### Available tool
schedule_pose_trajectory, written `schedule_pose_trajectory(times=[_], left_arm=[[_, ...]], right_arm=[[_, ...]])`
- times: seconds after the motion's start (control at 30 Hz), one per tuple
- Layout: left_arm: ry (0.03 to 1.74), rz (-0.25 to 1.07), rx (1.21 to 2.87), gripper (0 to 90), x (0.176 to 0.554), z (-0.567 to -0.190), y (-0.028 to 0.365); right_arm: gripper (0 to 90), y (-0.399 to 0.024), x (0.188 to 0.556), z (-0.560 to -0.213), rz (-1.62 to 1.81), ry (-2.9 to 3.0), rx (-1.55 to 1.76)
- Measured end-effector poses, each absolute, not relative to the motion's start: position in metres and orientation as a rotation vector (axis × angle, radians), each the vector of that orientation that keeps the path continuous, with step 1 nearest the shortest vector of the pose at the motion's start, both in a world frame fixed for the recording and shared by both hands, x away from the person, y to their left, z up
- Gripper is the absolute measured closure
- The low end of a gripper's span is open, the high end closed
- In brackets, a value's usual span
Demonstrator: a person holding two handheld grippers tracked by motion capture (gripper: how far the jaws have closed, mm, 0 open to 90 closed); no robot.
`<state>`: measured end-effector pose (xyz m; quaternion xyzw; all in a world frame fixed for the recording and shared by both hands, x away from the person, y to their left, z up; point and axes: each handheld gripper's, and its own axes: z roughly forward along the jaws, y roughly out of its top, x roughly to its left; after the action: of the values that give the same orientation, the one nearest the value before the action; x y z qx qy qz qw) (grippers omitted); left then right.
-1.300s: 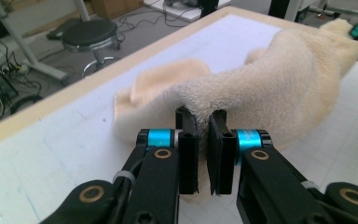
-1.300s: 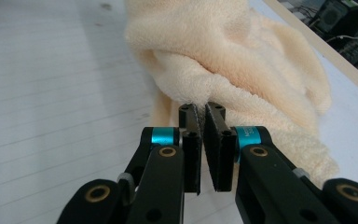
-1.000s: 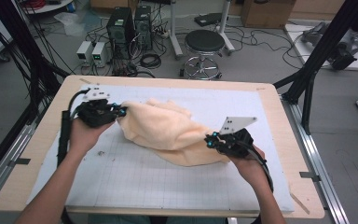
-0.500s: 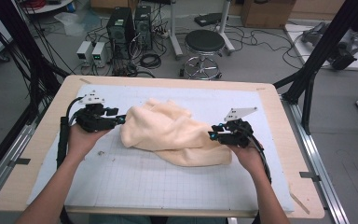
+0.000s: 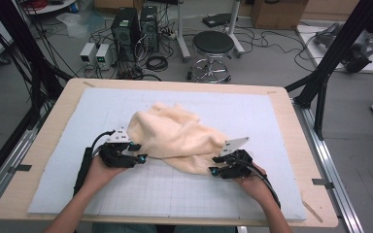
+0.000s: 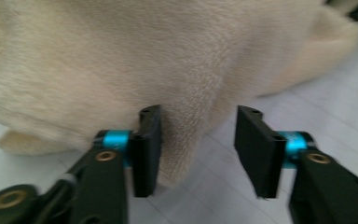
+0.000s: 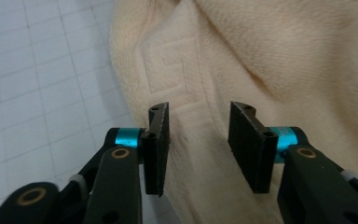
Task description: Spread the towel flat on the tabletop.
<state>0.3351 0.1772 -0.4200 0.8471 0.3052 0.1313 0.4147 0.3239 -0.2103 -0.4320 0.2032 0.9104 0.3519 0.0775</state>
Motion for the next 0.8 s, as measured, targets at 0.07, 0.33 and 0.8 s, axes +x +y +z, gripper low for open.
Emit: schedule_pose_trajectory(times=[0.07, 0.33, 0.8], left_arm=[[0.775, 0.362, 2.120, 78.0, 0.341, -0.423, 0.172], [0.739, 0.419, 2.048, 84.4, 0.329, -0.386, 0.185], [0.677, 0.453, 2.075, 83.9, 0.327, -0.321, 0.190]], right_arm=[[75.8, -0.209, 0.327, -0.433, 1.087, 2.743, 0.589], [86.8, -0.209, 0.318, -0.417, 1.175, 2.755, 0.520], [82.7, -0.195, 0.280, -0.379, 1.383, 2.730, 0.350]])
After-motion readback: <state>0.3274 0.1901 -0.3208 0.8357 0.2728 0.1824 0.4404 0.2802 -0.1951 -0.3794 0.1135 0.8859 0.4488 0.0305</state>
